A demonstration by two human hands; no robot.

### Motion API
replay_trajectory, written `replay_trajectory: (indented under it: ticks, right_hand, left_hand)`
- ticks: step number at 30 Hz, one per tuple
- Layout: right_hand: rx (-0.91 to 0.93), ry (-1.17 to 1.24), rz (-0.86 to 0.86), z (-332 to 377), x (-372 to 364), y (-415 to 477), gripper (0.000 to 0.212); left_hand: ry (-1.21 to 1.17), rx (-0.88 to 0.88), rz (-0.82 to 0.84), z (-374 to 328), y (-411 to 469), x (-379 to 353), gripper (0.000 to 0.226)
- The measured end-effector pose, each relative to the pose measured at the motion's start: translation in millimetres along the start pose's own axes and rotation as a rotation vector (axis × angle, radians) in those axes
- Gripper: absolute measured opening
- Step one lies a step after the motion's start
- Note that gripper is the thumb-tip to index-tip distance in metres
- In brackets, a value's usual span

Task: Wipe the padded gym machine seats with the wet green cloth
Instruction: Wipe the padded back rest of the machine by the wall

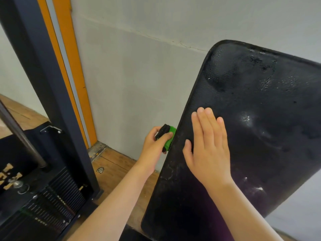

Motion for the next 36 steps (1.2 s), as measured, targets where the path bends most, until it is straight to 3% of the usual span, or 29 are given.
replay_trajectory:
  ticks: [18,27,31,36]
  right_hand:
    - [-0.008,0.006,-0.025,1,-1,-1,0.055]
    - [-0.011,0.013,-0.007,2,-1,-2,0.056]
    - [-0.014,0.0,0.005,1,-1,-1,0.055]
    - [-0.038,0.079,0.045,2,8,4,0.057]
  left_hand:
    - [0.21,0.255,-0.049,106,-27,49,0.017]
    - [0.087,0.084,-0.046,59,-17,25,0.019]
    - [-0.006,0.135,-0.095,79,-27,27,0.016]
    - [0.061,0.184,-0.155,111,-36,41,0.01]
Point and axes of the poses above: each hand's wrist, its own y-axis towards the middle knuckle, its own x-axis out of the back of the hand, z = x × y, the point moved 3 cm from there along y, towards the middle knuckle, and after that the axes turned 10 degrees about x, right-handed, at the moved point
